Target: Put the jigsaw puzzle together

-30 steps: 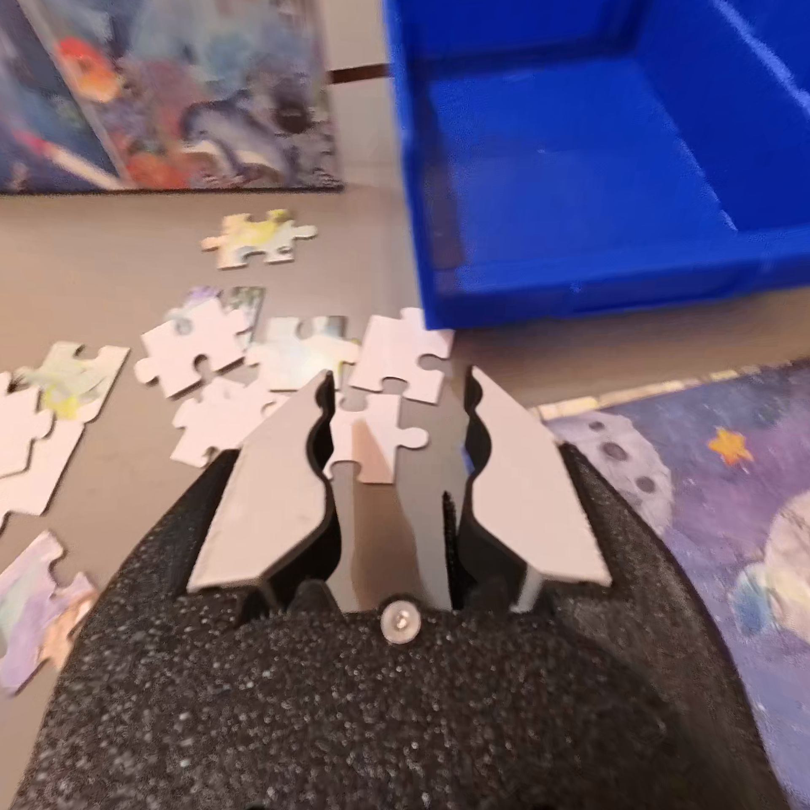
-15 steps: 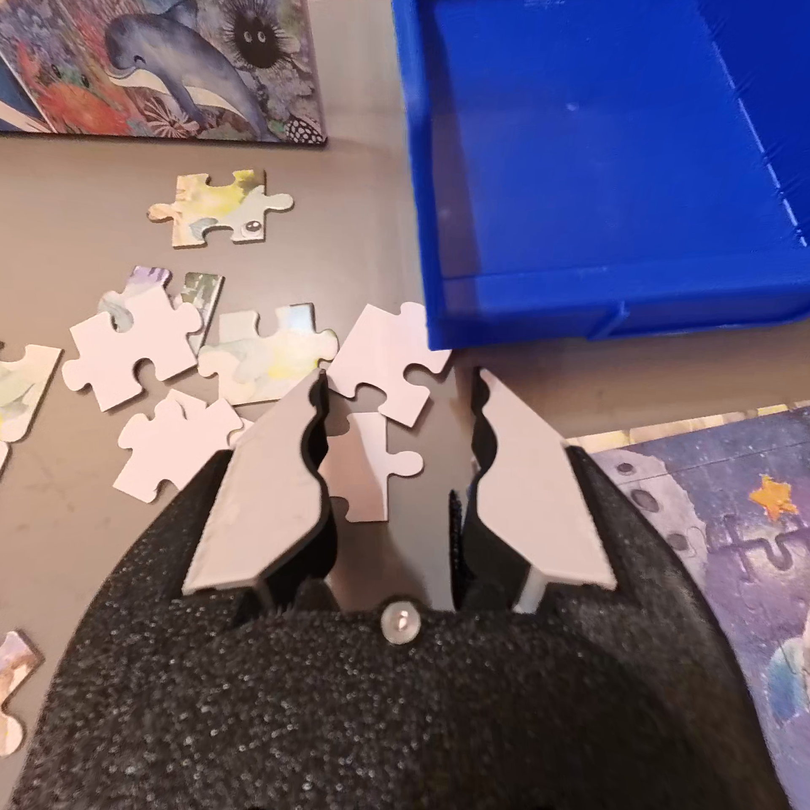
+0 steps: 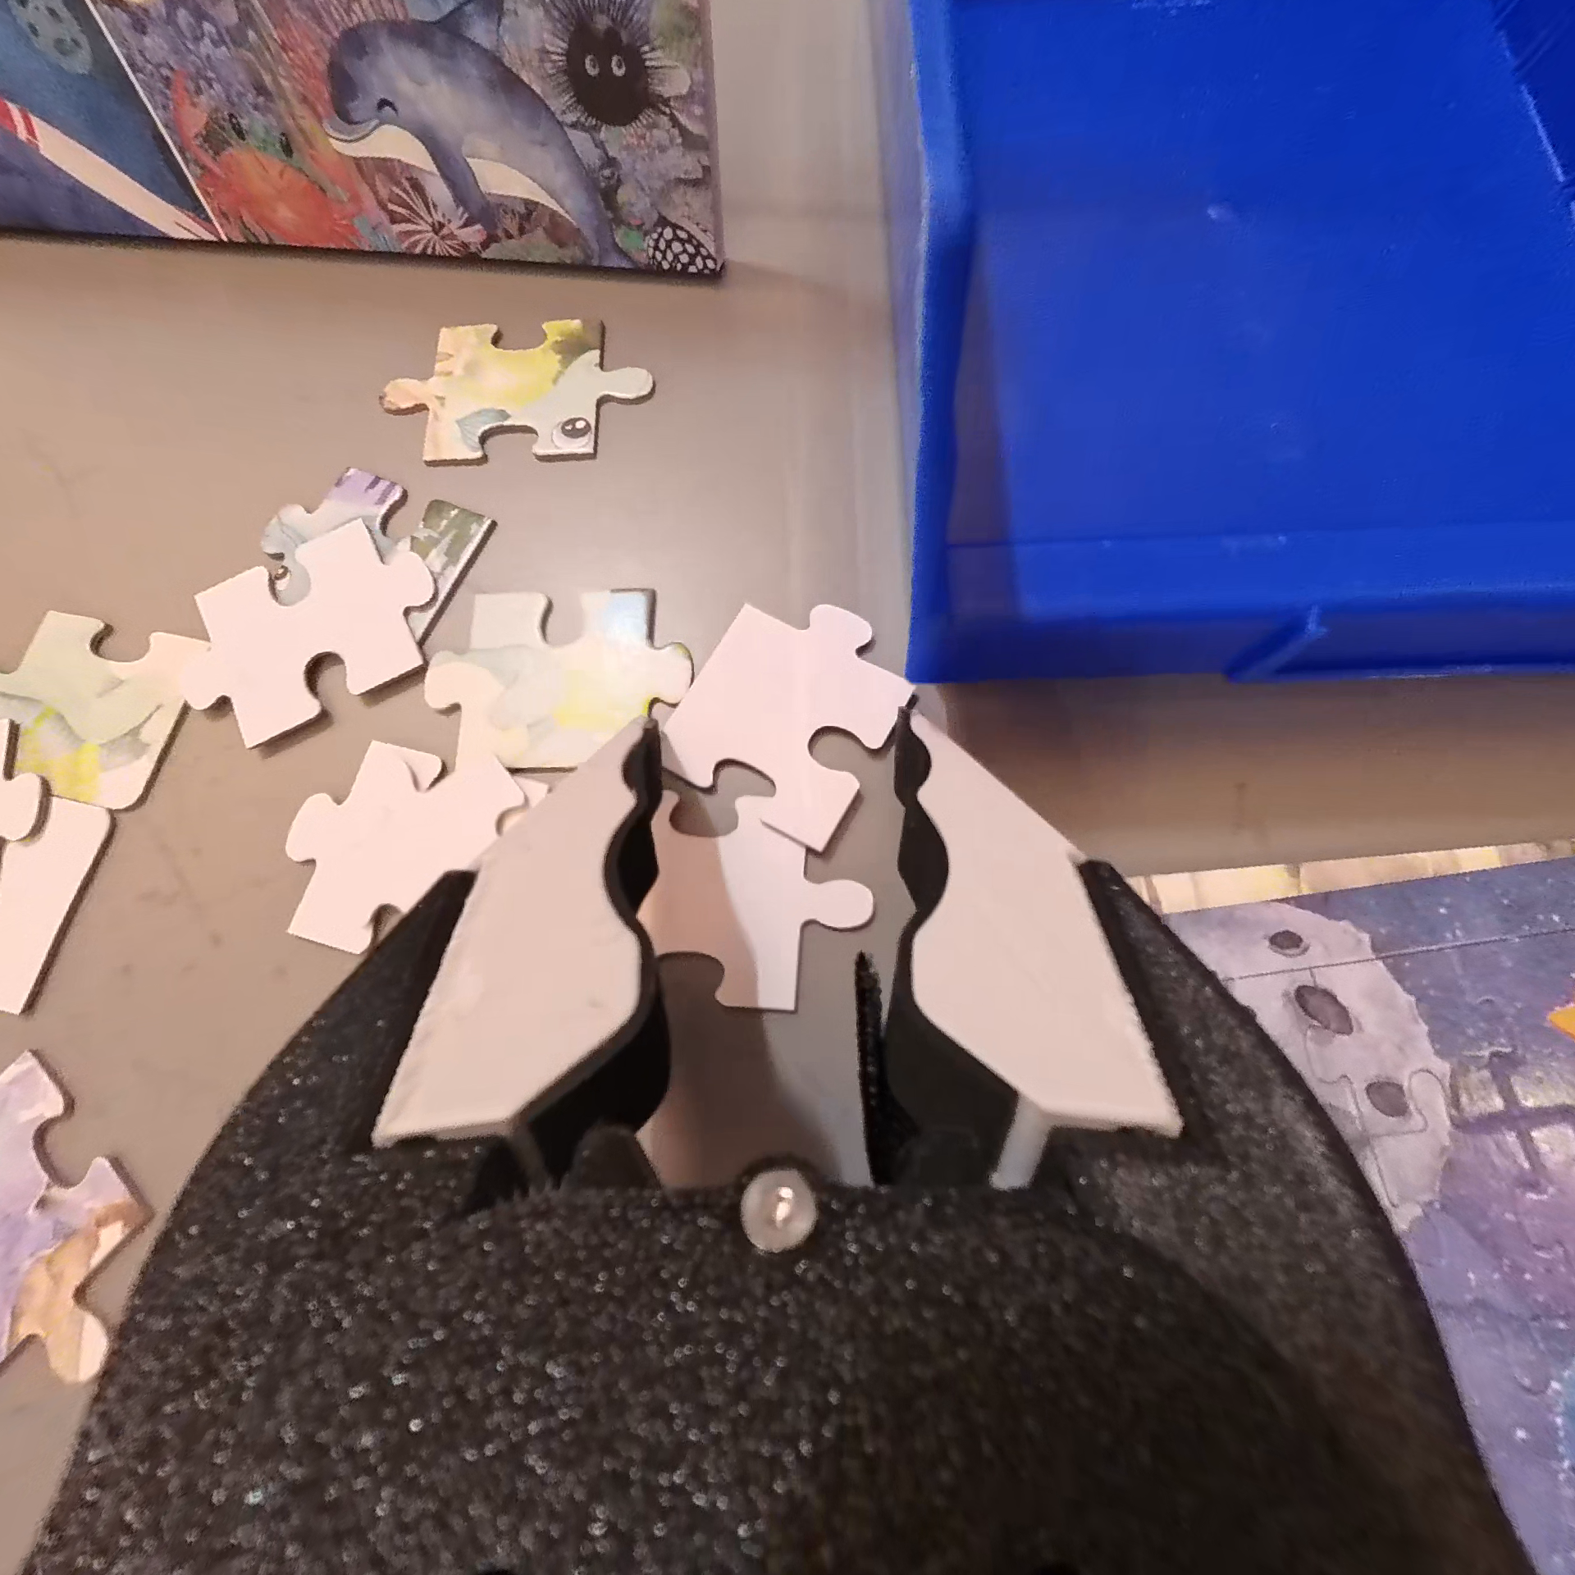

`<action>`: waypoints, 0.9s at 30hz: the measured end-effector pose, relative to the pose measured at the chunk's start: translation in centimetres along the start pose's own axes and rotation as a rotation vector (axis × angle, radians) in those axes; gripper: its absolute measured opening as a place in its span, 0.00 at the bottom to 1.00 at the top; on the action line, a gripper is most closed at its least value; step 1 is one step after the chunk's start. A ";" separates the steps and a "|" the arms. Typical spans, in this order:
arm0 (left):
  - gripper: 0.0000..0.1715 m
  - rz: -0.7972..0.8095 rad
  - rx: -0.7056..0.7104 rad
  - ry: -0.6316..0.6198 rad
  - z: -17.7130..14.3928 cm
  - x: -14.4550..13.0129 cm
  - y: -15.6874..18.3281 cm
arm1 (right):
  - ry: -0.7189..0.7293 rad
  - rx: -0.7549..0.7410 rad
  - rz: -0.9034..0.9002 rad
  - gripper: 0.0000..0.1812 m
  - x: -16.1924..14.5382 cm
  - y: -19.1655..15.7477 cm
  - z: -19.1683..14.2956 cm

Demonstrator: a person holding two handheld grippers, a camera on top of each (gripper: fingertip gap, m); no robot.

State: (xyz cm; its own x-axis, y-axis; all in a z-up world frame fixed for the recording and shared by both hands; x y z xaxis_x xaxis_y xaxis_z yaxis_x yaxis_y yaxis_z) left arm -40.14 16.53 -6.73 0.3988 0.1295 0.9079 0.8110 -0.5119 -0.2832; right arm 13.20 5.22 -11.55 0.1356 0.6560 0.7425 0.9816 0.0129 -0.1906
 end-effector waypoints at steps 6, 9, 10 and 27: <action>0.09 -0.005 0.002 0.005 -0.1 0.2 -0.2 | 0.070 0.068 0.041 0.04 -0.1 -0.3 -1.5; 0.09 -0.003 0.000 0.004 -0.1 0.2 -0.1 | 0.113 0.099 0.065 0.10 0.0 -0.4 -2.1; 0.09 -0.002 0.000 0.002 -0.1 0.1 -0.1 | 0.116 0.105 0.061 0.14 0.0 -0.5 -2.1; 0.09 0.017 -0.002 -0.019 0.1 -0.1 0.1 | -0.007 0.065 0.000 0.29 -0.8 -2.0 -0.5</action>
State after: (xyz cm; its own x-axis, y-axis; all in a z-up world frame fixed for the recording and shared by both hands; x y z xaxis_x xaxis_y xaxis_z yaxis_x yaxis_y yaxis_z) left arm -40.00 16.56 -6.88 0.4207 0.1363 0.8969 0.8029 -0.5161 -0.2982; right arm 11.23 4.28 -11.45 0.1342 0.6611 0.7382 0.9707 0.0621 -0.2322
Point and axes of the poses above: each gripper's, where its closed fingertips meet, z out along the fingers, x out of its top, y = z × x across the jaws, the point moved 8 cm from there along -z, back along the fingers, and after that the axes turned 13 degrees about x, right-handed, at the moved point
